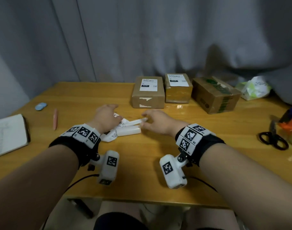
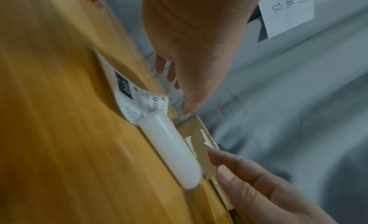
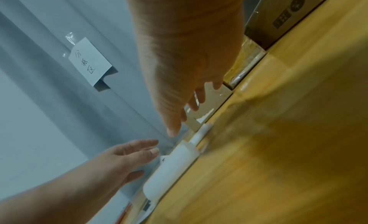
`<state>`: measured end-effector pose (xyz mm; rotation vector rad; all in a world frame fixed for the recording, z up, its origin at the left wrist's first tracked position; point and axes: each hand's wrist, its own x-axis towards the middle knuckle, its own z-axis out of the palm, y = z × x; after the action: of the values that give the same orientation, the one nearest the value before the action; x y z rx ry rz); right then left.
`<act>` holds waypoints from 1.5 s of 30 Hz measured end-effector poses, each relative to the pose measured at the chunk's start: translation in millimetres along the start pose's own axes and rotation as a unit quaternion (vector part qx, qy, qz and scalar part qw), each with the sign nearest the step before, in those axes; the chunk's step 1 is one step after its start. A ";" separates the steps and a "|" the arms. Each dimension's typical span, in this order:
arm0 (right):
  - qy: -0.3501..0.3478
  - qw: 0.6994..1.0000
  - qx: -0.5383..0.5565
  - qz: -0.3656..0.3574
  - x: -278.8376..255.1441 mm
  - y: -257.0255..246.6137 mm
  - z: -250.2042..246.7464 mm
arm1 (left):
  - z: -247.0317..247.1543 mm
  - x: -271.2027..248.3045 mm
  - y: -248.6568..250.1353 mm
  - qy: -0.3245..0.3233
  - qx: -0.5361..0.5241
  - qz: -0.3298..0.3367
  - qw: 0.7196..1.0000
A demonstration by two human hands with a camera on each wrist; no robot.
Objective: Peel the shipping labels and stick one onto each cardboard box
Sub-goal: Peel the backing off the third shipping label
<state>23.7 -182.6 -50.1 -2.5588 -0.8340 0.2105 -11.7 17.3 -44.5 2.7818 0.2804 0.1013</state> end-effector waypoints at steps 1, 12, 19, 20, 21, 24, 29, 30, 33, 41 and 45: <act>-0.031 0.999 -0.020 0.002 0.2 -2.9 2.4 | 4.1 1.8 -4.3 -0.001 -0.014 -0.019 1.000; -0.023 0.994 -0.103 0.017 41.7 -12.0 15.1 | 10.1 35.4 -19.0 0.136 -0.171 -0.034 0.975; 0.031 0.997 -0.014 0.074 59.0 19.8 -7.8 | -23.7 64.8 -4.3 0.326 -0.303 0.049 0.894; 0.040 0.996 0.022 0.075 60.1 22.5 -13.0 | -26.1 65.6 1.4 0.334 -0.317 0.052 0.886; 0.059 0.994 0.053 0.071 60.7 24.4 -19.1 | -28.3 65.7 8.0 0.339 -0.331 0.057 0.879; 0.158 0.975 0.149 0.056 62.3 27.3 -39.2 | -27.5 64.6 29.1 0.338 -0.388 0.078 0.854; 0.191 0.880 0.434 0.037 54.8 28.0 -69.1 | -12.2 67.4 60.2 0.250 -0.417 0.121 0.865; 0.192 0.883 0.427 0.029 53.5 30.2 -70.7 | -7.8 69.2 65.7 0.221 -0.431 0.122 0.866; 0.222 0.891 0.396 0.021 48.8 38.1 -68.3 | 5.4 72.3 81.5 0.142 -0.481 0.116 0.858; 0.250 0.912 0.320 0.061 45.1 63.8 -63.3 | 16.9 78.4 87.1 -0.031 -0.532 0.109 0.839; 0.256 0.918 0.298 0.047 51.0 69.3 -64.1 | 12.8 80.4 85.3 -0.093 -0.551 0.119 0.821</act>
<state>118.7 -225.5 -24.6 -1.9343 -0.3662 -0.1572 83.7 -49.0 -24.4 1.6245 -0.1592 0.0283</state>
